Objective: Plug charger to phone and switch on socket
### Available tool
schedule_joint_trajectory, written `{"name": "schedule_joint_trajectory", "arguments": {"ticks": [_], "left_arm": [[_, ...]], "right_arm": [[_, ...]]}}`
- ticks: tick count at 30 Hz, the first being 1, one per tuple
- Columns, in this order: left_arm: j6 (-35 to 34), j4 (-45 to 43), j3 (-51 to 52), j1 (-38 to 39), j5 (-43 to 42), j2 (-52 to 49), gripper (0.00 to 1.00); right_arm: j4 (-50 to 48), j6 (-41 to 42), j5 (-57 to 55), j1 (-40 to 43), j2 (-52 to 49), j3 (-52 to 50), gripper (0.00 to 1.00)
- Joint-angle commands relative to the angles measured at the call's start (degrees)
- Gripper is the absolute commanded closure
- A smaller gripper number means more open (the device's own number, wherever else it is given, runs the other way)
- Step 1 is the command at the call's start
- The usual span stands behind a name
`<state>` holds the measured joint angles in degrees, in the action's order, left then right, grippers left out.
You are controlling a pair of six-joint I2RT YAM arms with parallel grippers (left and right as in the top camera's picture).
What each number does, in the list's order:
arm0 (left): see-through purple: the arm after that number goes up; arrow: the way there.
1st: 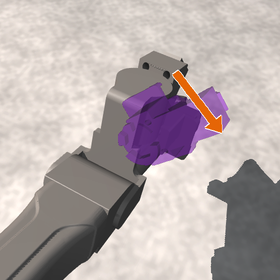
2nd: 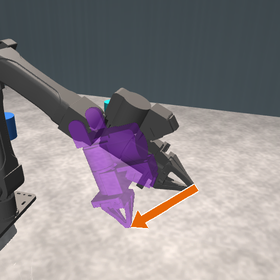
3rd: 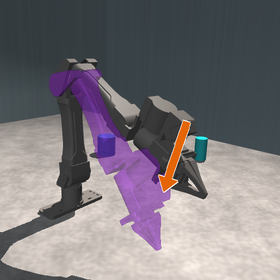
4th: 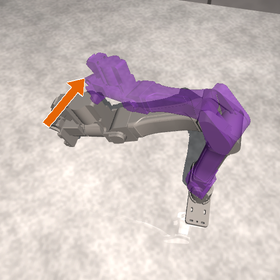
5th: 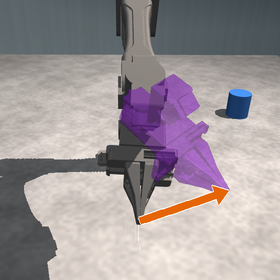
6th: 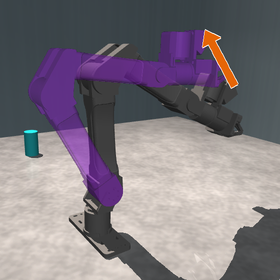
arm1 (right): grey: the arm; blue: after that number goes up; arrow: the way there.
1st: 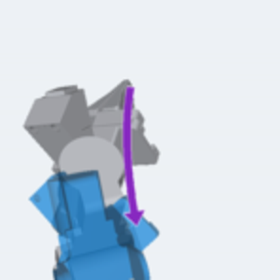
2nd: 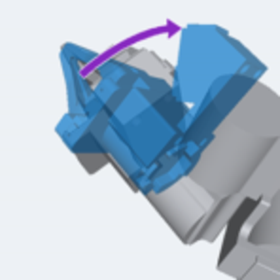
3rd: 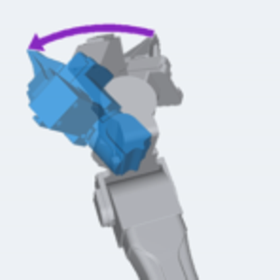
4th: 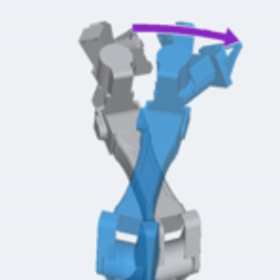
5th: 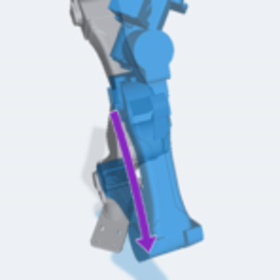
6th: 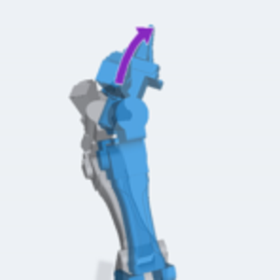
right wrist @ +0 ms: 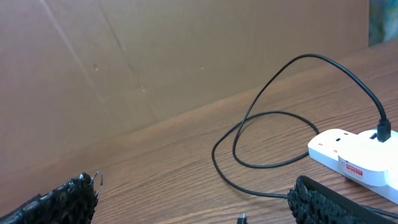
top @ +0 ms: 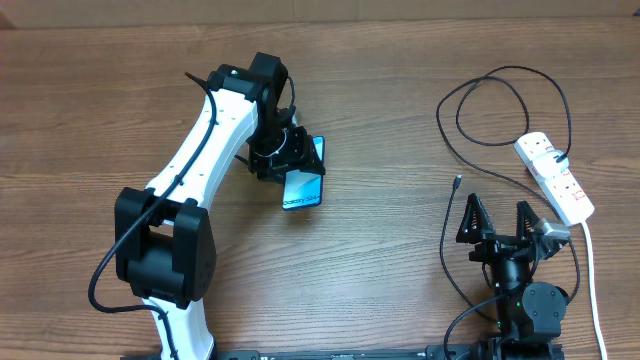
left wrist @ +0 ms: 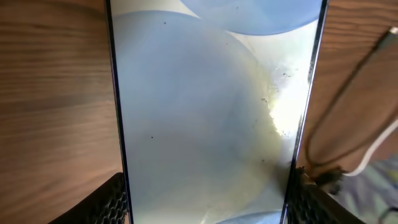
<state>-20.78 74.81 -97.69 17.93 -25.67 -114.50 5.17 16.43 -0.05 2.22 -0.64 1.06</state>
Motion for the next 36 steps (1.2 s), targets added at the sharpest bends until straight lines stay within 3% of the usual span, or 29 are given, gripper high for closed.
{"name": "schedule_joint_trajectory", "arguments": {"ticks": [1, 7, 10, 12, 16, 30, 36], "left_arm": [[-2.8, -0.1, -1.8, 0.0, -6.1, 0.1, 0.54], [-8.5, -2.5, -1.8, 0.0, -6.5, 0.1, 0.54], [-11.8, -5.5, -1.8, 0.0, -7.5, 0.1, 0.54], [-14.3, -7.8, -1.8, 0.0, -7.5, 0.1, 0.55], [-16.1, -9.7, -1.8, 0.0, -7.4, 0.1, 0.55], [-19.6, -9.7, -1.8, 0.1, -10.0, 0.1, 0.52], [-19.6, -9.7, -1.8, 0.1, -10.0, 0.1, 0.53]], "right_arm": [[-0.3, -0.4, -0.3, 0.0, 0.2, -0.6, 0.00], [-0.9, 1.0, 6.0, 0.0, 0.2, -0.6, 0.00], [-1.7, 9.7, 15.2, 0.0, 0.2, -0.6, 0.00], [-2.0, 22.1, 24.9, 0.0, 0.2, -0.6, 0.00], [-2.1, 32.3, 35.3, 0.0, 0.2, -0.6, 0.00], [-2.0, 29.0, 34.9, 0.0, -0.3, -0.6, 0.00], [-1.6, 28.9, 34.7, 0.0, -5.8, -0.2, 0.00]]}}
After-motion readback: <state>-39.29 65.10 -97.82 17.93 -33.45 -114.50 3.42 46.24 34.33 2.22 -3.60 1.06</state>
